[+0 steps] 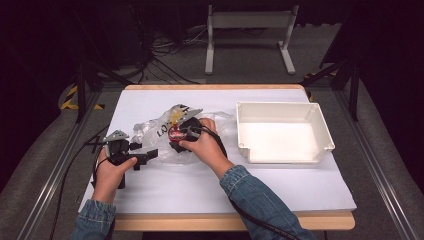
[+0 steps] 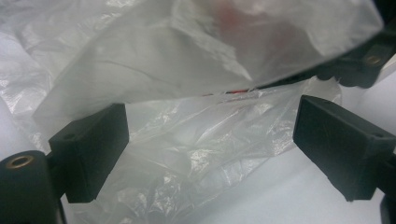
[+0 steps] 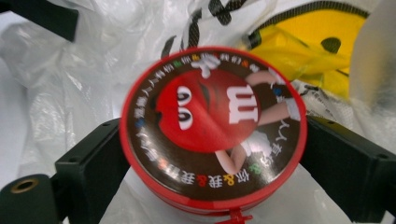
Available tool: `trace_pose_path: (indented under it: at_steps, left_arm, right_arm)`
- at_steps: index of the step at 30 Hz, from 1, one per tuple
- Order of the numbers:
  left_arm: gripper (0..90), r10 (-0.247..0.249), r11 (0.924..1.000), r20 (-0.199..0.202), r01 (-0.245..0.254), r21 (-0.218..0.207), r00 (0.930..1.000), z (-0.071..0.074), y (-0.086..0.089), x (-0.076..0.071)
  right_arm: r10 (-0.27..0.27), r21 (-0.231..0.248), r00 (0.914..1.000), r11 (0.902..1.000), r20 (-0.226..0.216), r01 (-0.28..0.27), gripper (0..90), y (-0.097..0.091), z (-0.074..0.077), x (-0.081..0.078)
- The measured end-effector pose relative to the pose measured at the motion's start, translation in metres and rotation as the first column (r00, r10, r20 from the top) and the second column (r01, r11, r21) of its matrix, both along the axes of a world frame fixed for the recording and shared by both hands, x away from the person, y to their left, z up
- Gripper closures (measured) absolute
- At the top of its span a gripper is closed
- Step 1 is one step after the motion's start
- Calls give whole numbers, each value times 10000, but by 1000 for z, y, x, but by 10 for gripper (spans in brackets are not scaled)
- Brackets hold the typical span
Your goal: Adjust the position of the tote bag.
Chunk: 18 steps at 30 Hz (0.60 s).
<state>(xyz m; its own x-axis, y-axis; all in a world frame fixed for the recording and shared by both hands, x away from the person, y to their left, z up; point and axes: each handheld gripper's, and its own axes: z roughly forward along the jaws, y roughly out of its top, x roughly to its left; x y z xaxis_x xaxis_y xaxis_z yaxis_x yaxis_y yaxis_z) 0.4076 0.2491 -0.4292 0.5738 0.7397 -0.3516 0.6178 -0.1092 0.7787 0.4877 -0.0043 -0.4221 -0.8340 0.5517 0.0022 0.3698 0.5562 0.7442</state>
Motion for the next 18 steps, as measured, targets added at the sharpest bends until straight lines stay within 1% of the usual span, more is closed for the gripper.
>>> trace_pose_path:
  at_steps: [5, 7, 8, 10, 13, 15, 16, 17, 18]
  left_arm:
    - [108, -65, 9996, 328, 73, -268, 9994, 5, 2, -2]
    - [107, -106, 9996, 427, 117, -253, 9990, 7, 3, -2]
    - [106, -55, 9994, 436, 70, -344, 9990, 8, 3, -3]
    - [105, -108, 9995, 657, 127, -280, 9978, 10, 5, -3]
    - [104, -83, 9993, 720, 110, -365, 9974, 12, 5, -4]
    - [102, -127, 9991, 823, 160, -400, 9965, 14, 5, -5]
    - [101, -163, 9988, 913, 204, -435, 9957, 17, 4, -7]
    - [100, -163, 9988, 913, 204, -435, 9957, 17, 4, -7]
    - [100, -205, 9988, 981, 249, -433, 9950, 18, 5, -7]
  right_arm:
    - [100, -81, 9999, 9999, -103, -101, 105, 0, -10, 1]
    - [127, -110, 9998, 9999, -140, -129, 105, 1, -13, 0]
    - [164, -115, 9998, 9998, -147, -165, 105, 1, -14, 0]
    - [200, -123, 9997, 9997, -163, -202, 104, 1, -16, 0]
    - [273, -122, 9995, 9995, -166, -275, 103, 1, -19, 0]
    - [287, 30, 9995, 9996, -138, -286, 106, 0, -19, 0]
    - [311, 160, 9995, 9994, -49, -310, 107, 0, -18, 0]
    - [311, 160, 9995, 9994, -49, -310, 107, 0, -18, 0]
    - [285, 318, 9996, 9991, 14, -285, 109, -1, -17, 1]
